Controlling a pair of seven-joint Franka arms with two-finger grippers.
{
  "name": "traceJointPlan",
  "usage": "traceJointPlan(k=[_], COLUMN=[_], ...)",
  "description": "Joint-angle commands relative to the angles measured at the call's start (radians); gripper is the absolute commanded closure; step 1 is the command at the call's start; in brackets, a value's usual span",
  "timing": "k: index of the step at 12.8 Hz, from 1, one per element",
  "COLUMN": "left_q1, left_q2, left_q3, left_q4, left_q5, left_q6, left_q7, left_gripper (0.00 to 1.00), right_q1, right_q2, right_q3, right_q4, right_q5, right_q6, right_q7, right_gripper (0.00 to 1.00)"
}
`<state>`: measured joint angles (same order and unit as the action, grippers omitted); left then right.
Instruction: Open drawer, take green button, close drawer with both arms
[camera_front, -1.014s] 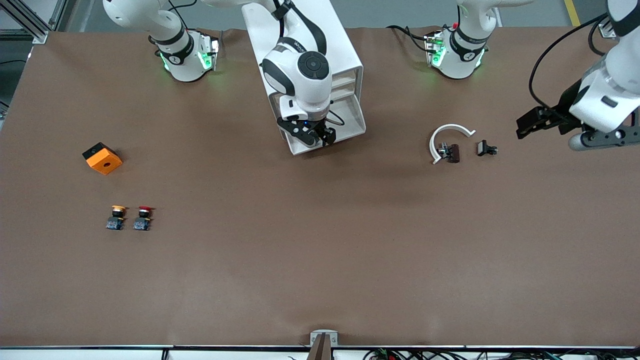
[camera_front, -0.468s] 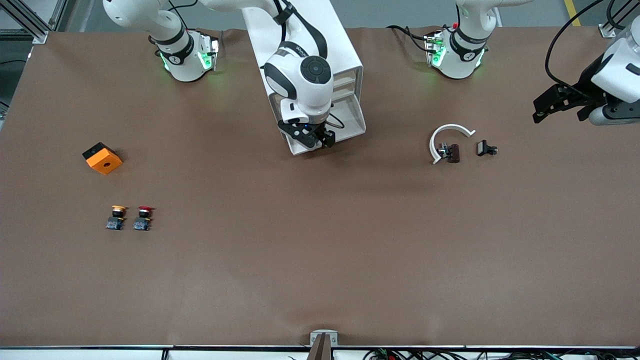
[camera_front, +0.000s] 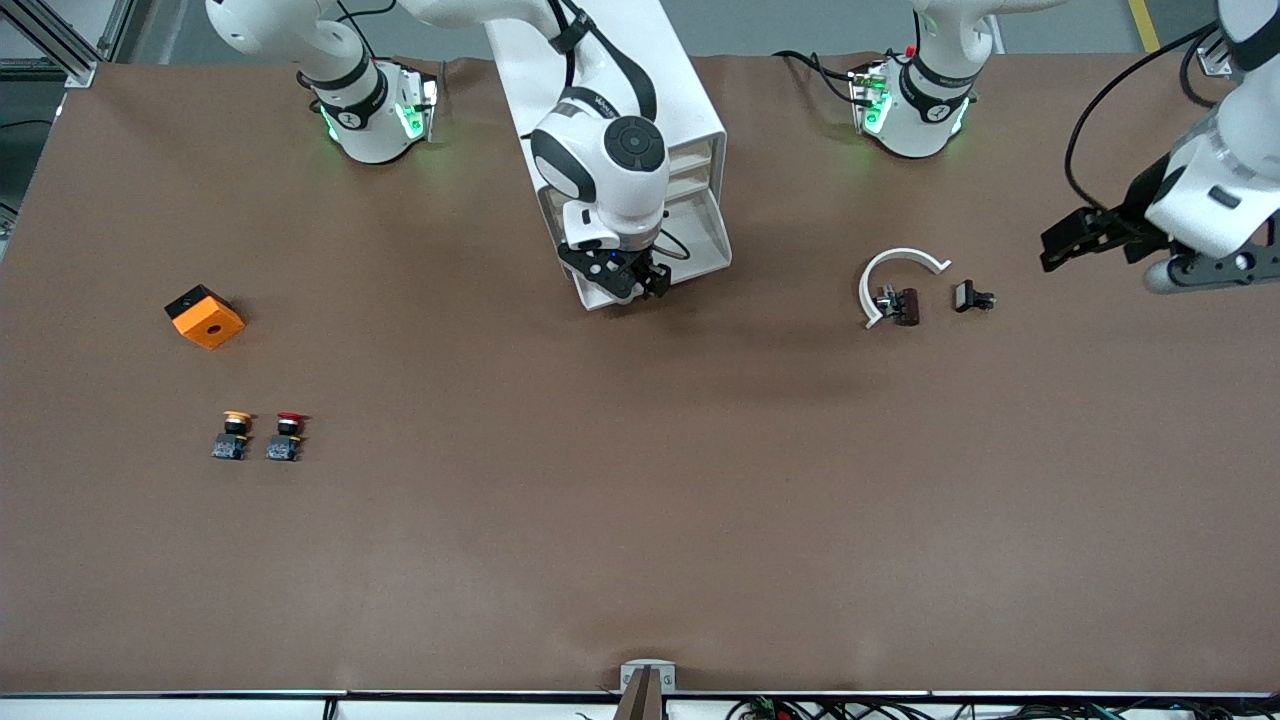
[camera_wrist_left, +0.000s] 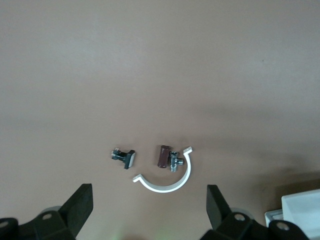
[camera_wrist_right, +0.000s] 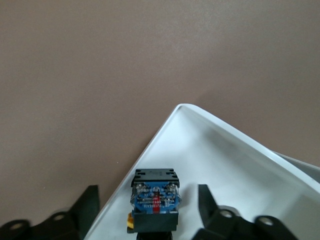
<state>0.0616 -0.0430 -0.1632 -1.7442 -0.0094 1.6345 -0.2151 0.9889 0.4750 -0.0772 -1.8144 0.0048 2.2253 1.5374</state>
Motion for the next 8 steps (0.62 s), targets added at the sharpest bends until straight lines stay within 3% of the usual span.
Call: traceJointPlan(k=[1,3,6,7,8], left_q1=[-0.005,-0.005,-0.008,-0.011,-0.017], left_q2=[0.034,0.038,0.092,0.112,0.136], left_q3=[-0.033,-0.035,-0.041,-0.047,-0.065], left_q4=[0.022,0.022,0.02,0.019,0.014], left_q5=[-0.003,-0.003,-0.052,-0.063,-0.064], left_q6=[0.013,0.013,0.063,0.091,0.126], left_q7=[-0.056,-0.059,-0.059,-0.061,-0.069], left_gripper=[0.0,0.0,0.0,0.0,0.0], right_q1=[0.008,0.008,0.01,0.01,0.011], right_q2=[0.016,0.016,0.016,0.016,0.016], right_q3=[-0.009,-0.009,-0.009,-0.009,-0.009], right_q4=[0.021,0.021,0.021,0.021,0.021], right_q5=[-0.012,-0.012,-0.012,-0.012,-0.011], right_q6=[-0.003,-0.003,-0.004,-0.006,-0.006], right_q7=[0.0,0.0,0.001,0.001,0.006], right_gripper=[0.37,0.42,0.43,0.47,0.57])
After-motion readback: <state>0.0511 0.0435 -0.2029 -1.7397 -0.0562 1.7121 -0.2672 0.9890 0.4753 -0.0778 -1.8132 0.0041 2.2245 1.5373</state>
